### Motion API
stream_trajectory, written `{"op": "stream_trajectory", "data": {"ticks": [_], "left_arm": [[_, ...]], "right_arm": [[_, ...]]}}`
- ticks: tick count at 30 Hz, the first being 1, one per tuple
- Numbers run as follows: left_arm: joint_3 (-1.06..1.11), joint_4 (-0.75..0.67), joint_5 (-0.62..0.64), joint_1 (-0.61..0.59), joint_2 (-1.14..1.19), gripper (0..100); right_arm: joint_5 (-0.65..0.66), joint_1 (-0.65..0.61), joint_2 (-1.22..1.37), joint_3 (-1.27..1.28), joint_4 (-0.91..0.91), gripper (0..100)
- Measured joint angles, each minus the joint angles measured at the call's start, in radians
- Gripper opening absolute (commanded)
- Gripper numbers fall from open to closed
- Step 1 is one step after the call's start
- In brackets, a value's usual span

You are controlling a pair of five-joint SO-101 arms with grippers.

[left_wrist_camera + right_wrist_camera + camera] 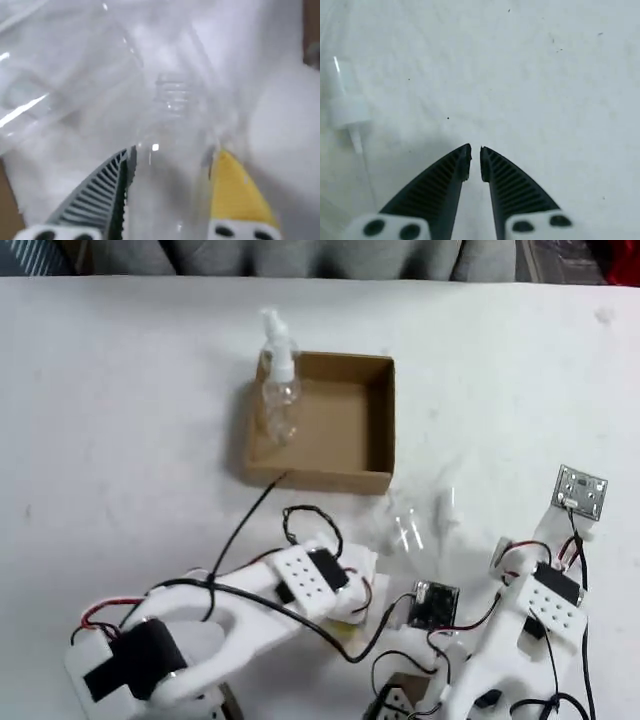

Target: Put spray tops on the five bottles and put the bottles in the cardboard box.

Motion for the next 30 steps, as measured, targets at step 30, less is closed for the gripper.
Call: {"op": "stream_trajectory", "data": {"ticks": [30], "left_arm": [[-0.048, 0.144, 0.290, -0.381, 0.003, 41]], "right_arm": [[0.000, 0.000, 0.000, 0.003, 0.000, 1.7]]}}
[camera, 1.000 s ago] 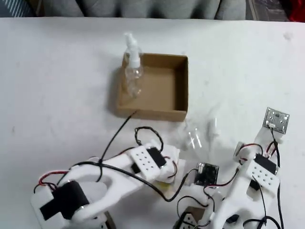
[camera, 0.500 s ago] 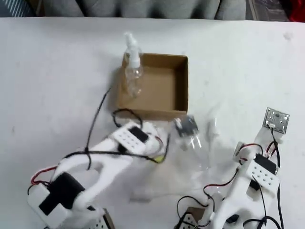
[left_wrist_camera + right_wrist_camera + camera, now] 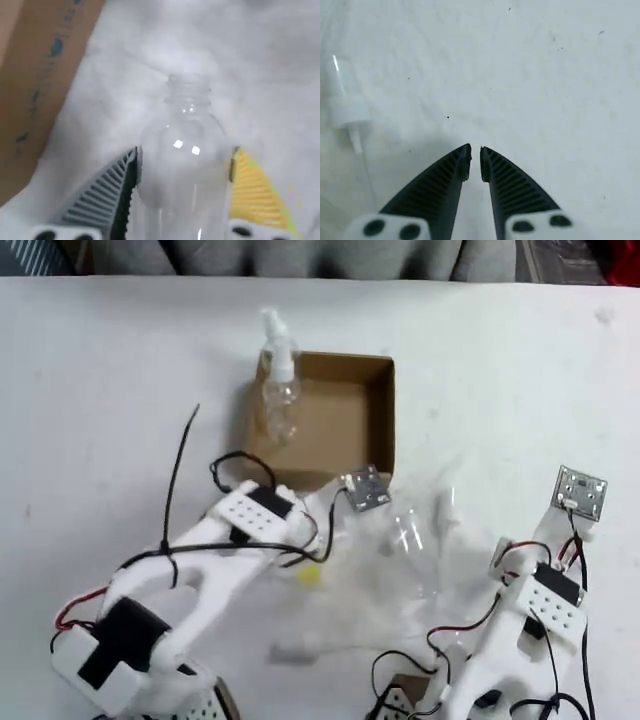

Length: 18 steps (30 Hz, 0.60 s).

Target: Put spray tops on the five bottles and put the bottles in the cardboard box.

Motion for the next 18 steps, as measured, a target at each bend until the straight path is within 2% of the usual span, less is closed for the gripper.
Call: {"op": "stream_trajectory", "data": {"ticks": [4, 9, 18], "left_arm": [[-0.035, 0.083, -0.026, -0.018, 0.000, 41], [-0.129, 0.184, -0.161, -0.040, 0.000, 41], [-0.173, 0.198, -0.281, -0.032, 0.002, 41]], "right_arm": [[0.000, 0.000, 0.000, 0.000, 0.000, 1.7], [0.000, 0.000, 0.000, 0.000, 0.000, 1.7], [0.000, 0.000, 0.000, 0.000, 0.000, 1.7]]}}
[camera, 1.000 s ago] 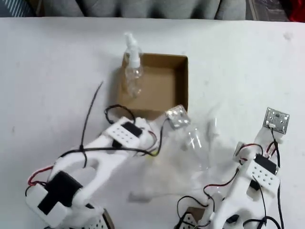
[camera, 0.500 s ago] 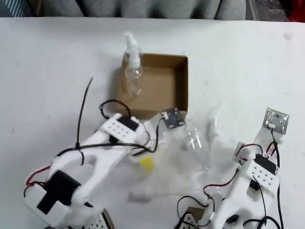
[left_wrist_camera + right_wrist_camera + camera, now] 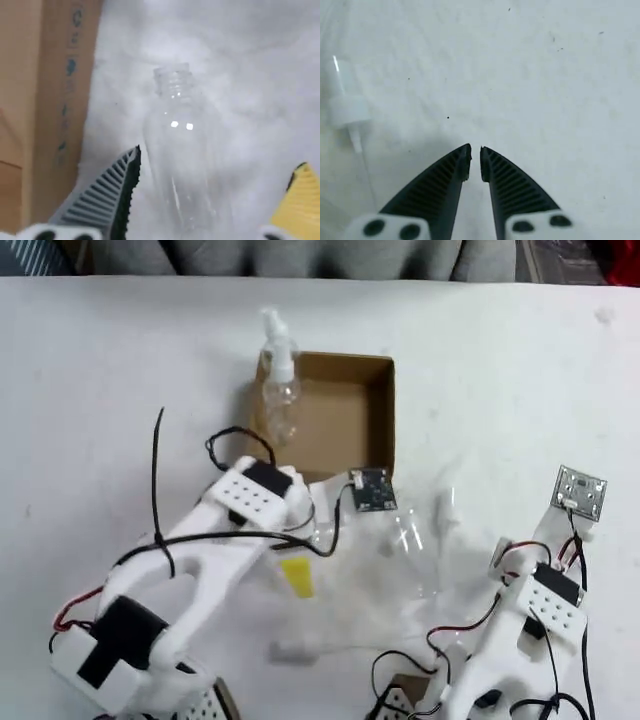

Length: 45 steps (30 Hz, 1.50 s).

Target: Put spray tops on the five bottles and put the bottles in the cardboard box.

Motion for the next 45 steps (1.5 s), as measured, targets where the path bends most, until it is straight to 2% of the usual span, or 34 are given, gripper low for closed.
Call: {"op": "stream_trajectory", "data": {"ticks": [7, 15, 18, 22, 25, 28, 31, 36, 39, 41, 45], "left_arm": [[-0.006, -0.032, -0.005, 0.006, 0.020, 41], [-0.158, -0.037, -0.005, 0.012, 0.241, 39], [-0.170, -0.037, -0.005, 0.012, 0.255, 28], [-0.170, -0.037, -0.005, 0.011, 0.256, 1], [-0.170, -0.037, -0.005, 0.012, 0.258, 6], [-0.160, -0.038, -0.005, 0.018, 0.259, 1], [-0.146, -0.044, -0.003, 0.028, 0.258, 2], [-0.146, -0.044, 0.107, 0.029, 0.256, 2], [-0.146, -0.044, 0.130, 0.029, 0.256, 3], [-0.146, -0.044, 0.137, 0.028, 0.256, 8], [-0.147, -0.044, 0.155, 0.015, 0.256, 26]], "right_arm": [[0.000, 0.000, 0.000, 0.000, 0.000, 1.7], [0.000, 0.000, 0.000, 0.000, 0.000, 1.7], [0.000, 0.000, 0.000, 0.000, 0.000, 1.7], [0.000, 0.000, 0.000, 0.000, 0.000, 1.7], [0.000, 0.000, 0.000, 0.000, 0.000, 1.7], [0.000, 0.000, 0.000, 0.000, 0.000, 1.7], [0.000, 0.000, 0.000, 0.000, 0.000, 1.7], [0.000, 0.000, 0.000, 0.000, 0.000, 1.7], [0.000, 0.000, 0.000, 0.000, 0.000, 1.7], [0.000, 0.000, 0.000, 0.000, 0.000, 1.7], [0.000, 0.000, 0.000, 0.000, 0.000, 1.7]]}}
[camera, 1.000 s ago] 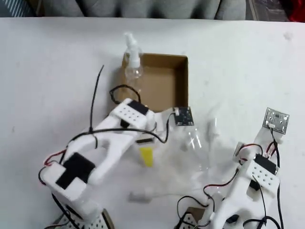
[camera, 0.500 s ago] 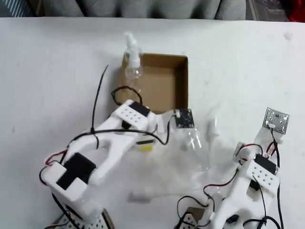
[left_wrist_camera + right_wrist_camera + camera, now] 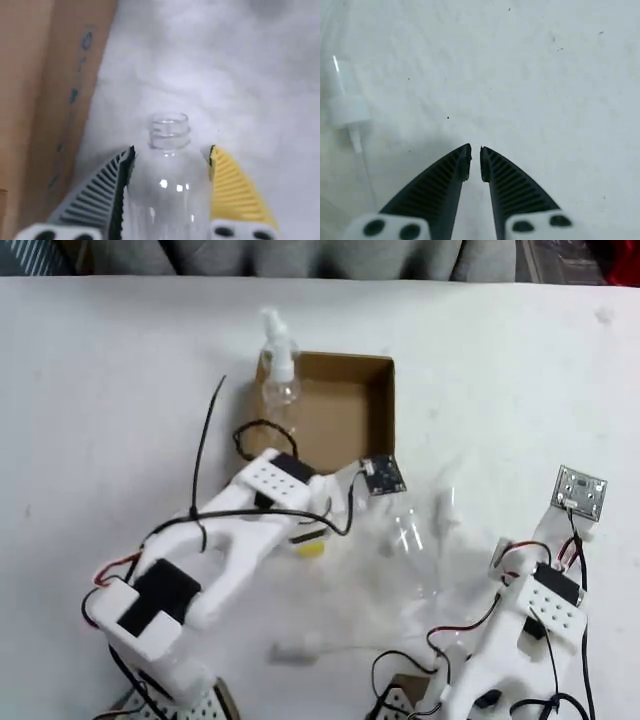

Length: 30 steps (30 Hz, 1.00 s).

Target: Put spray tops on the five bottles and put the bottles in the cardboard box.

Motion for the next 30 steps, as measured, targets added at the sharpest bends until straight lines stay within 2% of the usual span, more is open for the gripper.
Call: {"op": "stream_trajectory", "data": {"ticks": [2, 6, 11, 15, 26, 30], "left_arm": [[0.000, 0.000, 0.034, -0.018, 0.000, 30], [0.000, 0.031, 0.071, -0.068, 0.003, 30], [-0.083, 0.193, -0.040, -0.072, 0.003, 30], [-0.126, 0.258, -0.107, -0.080, 0.003, 30], [-0.126, 0.262, -0.127, -0.101, 0.003, 30], [-0.106, 0.184, -0.127, -0.101, 0.003, 30]], "right_arm": [[0.000, 0.000, 0.000, 0.000, 0.000, 1.7], [0.000, 0.000, 0.000, 0.000, 0.000, 1.7], [0.000, 0.000, 0.000, 0.000, 0.000, 1.7], [0.000, 0.000, 0.000, 0.000, 0.000, 1.7], [0.000, 0.000, 0.000, 0.000, 0.000, 1.7], [0.000, 0.000, 0.000, 0.000, 0.000, 1.7]]}}
